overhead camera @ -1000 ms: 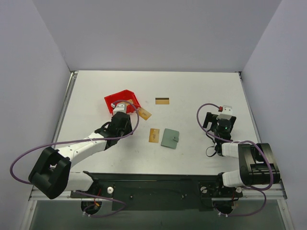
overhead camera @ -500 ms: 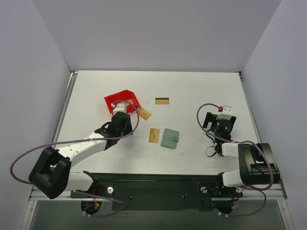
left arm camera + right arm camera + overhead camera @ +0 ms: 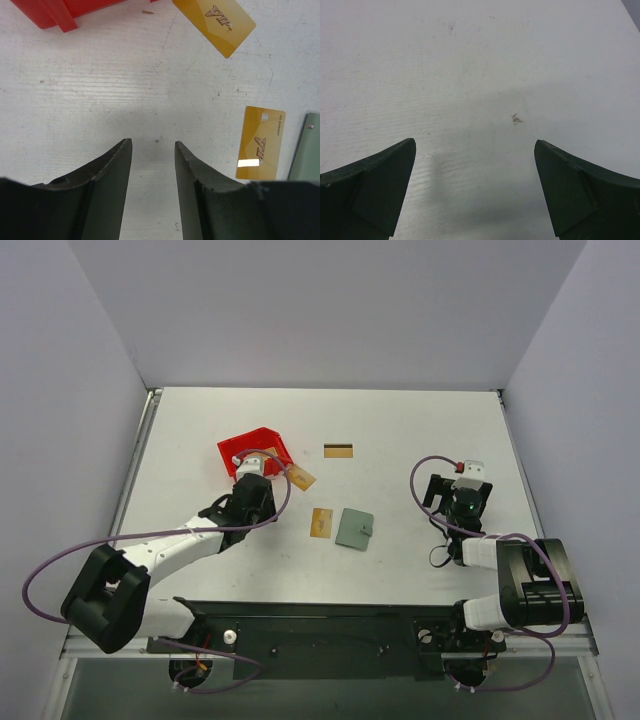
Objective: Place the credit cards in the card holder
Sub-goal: Open the card holder at the center of the board.
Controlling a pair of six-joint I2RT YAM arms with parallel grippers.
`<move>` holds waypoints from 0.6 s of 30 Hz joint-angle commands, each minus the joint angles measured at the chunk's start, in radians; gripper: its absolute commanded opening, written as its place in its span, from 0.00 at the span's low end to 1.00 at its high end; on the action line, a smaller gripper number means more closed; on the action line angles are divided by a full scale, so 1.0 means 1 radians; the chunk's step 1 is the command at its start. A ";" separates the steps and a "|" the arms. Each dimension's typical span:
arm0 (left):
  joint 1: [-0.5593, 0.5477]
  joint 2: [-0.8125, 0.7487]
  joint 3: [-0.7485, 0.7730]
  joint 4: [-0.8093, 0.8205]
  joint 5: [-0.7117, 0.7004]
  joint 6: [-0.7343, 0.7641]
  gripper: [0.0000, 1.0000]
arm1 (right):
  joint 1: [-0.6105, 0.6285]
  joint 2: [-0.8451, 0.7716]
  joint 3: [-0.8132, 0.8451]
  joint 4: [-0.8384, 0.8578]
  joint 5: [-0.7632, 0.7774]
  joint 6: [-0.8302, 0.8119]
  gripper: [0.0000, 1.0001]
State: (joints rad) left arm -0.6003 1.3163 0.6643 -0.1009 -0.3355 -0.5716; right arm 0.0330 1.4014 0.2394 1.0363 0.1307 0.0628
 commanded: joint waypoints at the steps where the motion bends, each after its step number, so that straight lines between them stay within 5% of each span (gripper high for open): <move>1: 0.007 0.004 0.040 0.040 0.003 0.001 0.50 | -0.004 -0.004 0.006 0.045 -0.008 0.011 1.00; 18: 0.008 0.012 0.044 0.044 0.003 0.004 0.50 | -0.004 -0.004 0.006 0.047 -0.008 0.011 1.00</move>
State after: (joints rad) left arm -0.5991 1.3235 0.6655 -0.1005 -0.3355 -0.5713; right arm 0.0330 1.4014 0.2394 1.0363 0.1307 0.0624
